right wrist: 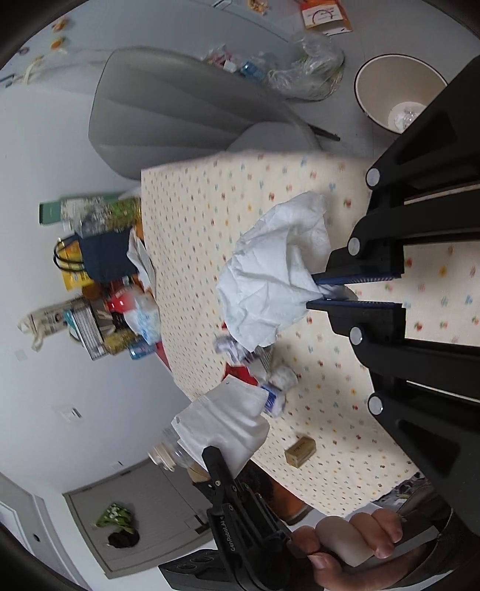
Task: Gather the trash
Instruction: 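Carry the tissue and the paper sheet with both tools over the bin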
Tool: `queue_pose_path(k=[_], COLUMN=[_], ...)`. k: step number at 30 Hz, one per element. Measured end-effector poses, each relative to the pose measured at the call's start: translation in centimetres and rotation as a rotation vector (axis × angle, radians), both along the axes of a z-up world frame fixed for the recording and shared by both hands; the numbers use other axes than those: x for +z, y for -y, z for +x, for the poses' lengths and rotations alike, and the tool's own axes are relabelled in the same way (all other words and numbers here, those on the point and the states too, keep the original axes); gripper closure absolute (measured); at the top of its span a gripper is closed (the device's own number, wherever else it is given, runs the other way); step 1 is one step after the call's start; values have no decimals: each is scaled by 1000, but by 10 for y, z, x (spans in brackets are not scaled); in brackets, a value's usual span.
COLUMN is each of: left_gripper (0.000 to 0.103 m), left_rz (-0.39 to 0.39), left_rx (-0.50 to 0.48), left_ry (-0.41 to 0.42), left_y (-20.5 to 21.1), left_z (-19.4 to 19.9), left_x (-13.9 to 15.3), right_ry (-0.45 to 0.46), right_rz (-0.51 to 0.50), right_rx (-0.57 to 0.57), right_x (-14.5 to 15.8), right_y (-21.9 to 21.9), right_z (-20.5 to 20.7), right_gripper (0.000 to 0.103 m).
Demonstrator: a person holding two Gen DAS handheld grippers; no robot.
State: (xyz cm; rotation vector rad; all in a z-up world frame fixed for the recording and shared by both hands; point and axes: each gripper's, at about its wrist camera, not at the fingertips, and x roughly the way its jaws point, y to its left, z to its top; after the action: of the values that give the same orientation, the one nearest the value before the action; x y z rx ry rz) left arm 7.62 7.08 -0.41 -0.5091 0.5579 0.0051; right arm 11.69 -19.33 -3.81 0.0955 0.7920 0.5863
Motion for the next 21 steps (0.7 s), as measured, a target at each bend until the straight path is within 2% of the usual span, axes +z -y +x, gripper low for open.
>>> queue_pose_path(k=[10,21], left_gripper=[99,99], left_rz=[26,68], left_rx=[-175,-338], left_ry=[-23,-109], left_y=[85,178], left_z=[39,77], left_x=[-2,-26], right_ry=[4,-68], right_rz=[-1,24], right_rx=[-162,-324], right_x=[-2,-40], right_y=[76,162], right_z=[7,14], right_gripper=[94,94])
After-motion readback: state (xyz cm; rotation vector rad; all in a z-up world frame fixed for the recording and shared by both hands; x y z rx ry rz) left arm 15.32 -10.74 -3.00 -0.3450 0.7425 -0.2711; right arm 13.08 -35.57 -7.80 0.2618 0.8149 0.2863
